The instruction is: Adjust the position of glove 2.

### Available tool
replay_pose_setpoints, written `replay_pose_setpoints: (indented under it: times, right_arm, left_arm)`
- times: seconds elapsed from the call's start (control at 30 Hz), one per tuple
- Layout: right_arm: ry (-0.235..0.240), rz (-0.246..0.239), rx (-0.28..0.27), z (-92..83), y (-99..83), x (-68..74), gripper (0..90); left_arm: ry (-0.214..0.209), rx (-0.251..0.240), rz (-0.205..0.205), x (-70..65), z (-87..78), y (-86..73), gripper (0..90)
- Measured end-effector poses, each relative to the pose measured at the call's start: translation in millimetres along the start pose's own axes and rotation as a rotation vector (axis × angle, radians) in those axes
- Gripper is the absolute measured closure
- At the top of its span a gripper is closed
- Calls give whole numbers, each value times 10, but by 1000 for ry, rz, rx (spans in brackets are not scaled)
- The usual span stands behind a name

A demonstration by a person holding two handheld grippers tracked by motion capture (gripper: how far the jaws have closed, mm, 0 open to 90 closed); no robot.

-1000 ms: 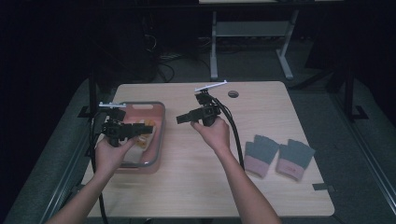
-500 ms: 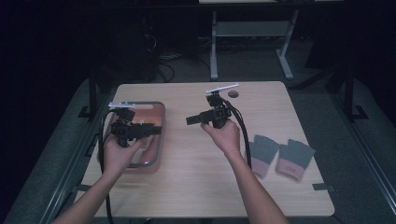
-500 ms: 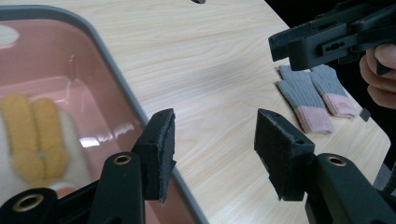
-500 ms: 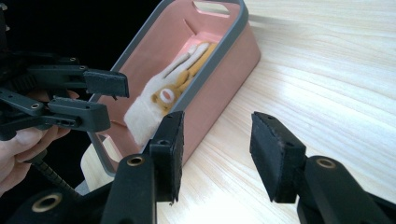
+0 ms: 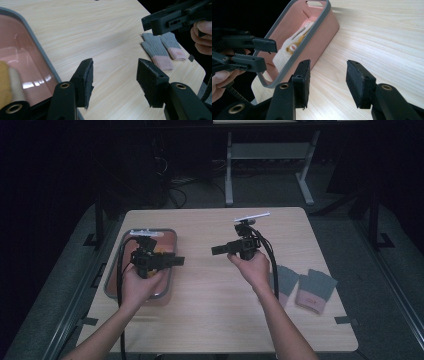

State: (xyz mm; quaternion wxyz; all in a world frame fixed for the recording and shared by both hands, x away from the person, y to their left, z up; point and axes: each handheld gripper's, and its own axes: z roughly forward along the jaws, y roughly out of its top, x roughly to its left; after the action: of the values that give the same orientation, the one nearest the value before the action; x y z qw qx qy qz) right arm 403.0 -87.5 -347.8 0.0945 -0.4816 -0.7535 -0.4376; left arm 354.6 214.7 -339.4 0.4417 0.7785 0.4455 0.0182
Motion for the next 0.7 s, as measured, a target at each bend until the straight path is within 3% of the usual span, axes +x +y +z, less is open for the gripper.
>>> replay_pose_setpoints:
  times: [0.7]
  right_arm:
    - [-74,34,-13,-342,-233,-320,513]
  left_arm:
    - [-48,12,43,-300,313,13,413]
